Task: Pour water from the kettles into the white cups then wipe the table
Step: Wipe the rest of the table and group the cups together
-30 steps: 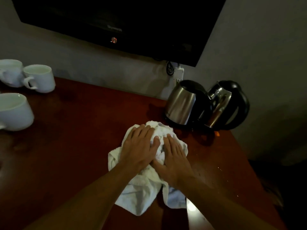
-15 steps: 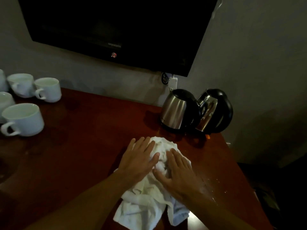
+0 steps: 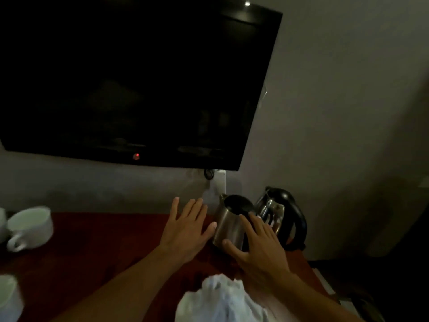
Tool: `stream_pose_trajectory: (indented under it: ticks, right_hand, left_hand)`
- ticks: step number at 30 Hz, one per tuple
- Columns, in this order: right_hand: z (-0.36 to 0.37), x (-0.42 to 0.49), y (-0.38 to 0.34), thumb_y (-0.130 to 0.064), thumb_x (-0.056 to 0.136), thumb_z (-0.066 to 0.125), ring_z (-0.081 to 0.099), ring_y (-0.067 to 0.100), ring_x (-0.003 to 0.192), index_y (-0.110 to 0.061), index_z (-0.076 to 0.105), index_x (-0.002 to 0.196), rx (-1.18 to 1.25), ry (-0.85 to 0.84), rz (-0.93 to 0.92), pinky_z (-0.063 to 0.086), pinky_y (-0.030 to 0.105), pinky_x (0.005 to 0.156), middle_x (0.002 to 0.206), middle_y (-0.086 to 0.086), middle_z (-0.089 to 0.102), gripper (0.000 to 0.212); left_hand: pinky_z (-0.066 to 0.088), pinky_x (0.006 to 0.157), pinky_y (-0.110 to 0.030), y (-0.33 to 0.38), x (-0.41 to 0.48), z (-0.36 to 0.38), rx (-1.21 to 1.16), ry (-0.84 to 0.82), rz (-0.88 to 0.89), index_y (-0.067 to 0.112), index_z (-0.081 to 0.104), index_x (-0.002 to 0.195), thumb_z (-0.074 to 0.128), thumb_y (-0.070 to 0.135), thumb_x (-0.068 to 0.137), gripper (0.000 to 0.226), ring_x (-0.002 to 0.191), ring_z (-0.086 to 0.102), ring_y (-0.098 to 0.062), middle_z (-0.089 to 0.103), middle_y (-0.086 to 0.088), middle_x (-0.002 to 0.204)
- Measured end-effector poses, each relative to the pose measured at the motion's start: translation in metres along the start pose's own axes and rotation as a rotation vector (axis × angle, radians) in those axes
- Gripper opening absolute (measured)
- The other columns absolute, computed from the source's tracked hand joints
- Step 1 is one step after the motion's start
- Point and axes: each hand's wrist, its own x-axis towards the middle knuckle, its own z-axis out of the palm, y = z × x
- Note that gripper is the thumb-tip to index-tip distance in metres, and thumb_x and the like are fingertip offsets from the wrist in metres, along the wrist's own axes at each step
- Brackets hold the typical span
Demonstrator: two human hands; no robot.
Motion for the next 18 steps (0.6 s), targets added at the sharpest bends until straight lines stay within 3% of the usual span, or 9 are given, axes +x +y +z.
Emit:
stream_pose_trajectory:
  ticks: [4, 9, 12, 15, 18]
  right_hand:
    - [-0.023, 0.020, 0.017, -0.096, 0.066, 0.007, 0.007, 0.018, 0.155, -0.038, 0.009, 0.160, -0.028, 0.022, 0.089, 0.009, 0.040, 0.125, 0.169, -0.004, 0.007, 0.111]
    - [-0.032, 0.034, 0.033, -0.091, 0.077, 0.030, 0.019, 0.021, 0.153, -0.041, 0.008, 0.159, -0.021, -0.056, 0.157, 0.022, 0.043, 0.122, 0.169, -0.002, 0.011, 0.098]
    - [-0.025, 0.045, 0.049, -0.085, 0.083, 0.043, 0.035, 0.020, 0.146, -0.043, 0.007, 0.158, -0.053, -0.102, 0.142, 0.040, 0.041, 0.111, 0.166, -0.004, 0.017, 0.093]
    - [-0.015, 0.060, 0.066, -0.080, 0.086, 0.047, 0.049, 0.018, 0.135, -0.043, 0.007, 0.157, -0.050, -0.138, 0.119, 0.049, 0.036, 0.098, 0.163, -0.004, 0.027, 0.090]
    - [-0.006, 0.074, 0.077, -0.069, 0.092, 0.052, 0.056, 0.016, 0.128, -0.041, 0.011, 0.157, -0.053, -0.167, 0.065, 0.052, 0.034, 0.098, 0.152, -0.004, 0.047, 0.082]
  left_hand:
    - [-0.017, 0.118, -0.055, 0.000, 0.034, -0.011, 0.036, -0.020, 0.117, 0.022, 0.003, 0.159, -0.043, 0.063, 0.064, 0.113, 0.153, -0.010, -0.016, -0.006, -0.001, 0.167]
    - [-0.020, 0.114, -0.058, 0.012, 0.071, 0.003, 0.055, -0.063, 0.217, 0.025, -0.008, 0.158, -0.031, 0.070, 0.073, 0.099, 0.153, -0.010, -0.019, -0.012, -0.002, 0.166]
    - [-0.019, 0.114, -0.061, 0.016, 0.092, 0.018, 0.134, -0.138, 0.324, 0.030, -0.022, 0.154, 0.008, 0.080, 0.088, 0.088, 0.153, -0.008, -0.021, -0.016, -0.004, 0.166]
    - [-0.007, 0.117, -0.065, 0.020, 0.114, 0.024, 0.125, -0.215, 0.342, 0.032, -0.028, 0.151, 0.041, 0.082, 0.083, 0.110, 0.153, -0.009, -0.025, -0.022, -0.004, 0.164]
    - [0.017, 0.117, -0.061, 0.025, 0.132, 0.023, -0.027, -0.360, 0.297, 0.039, -0.022, 0.153, 0.070, 0.064, 0.079, 0.121, 0.152, -0.010, -0.030, -0.026, -0.002, 0.163]
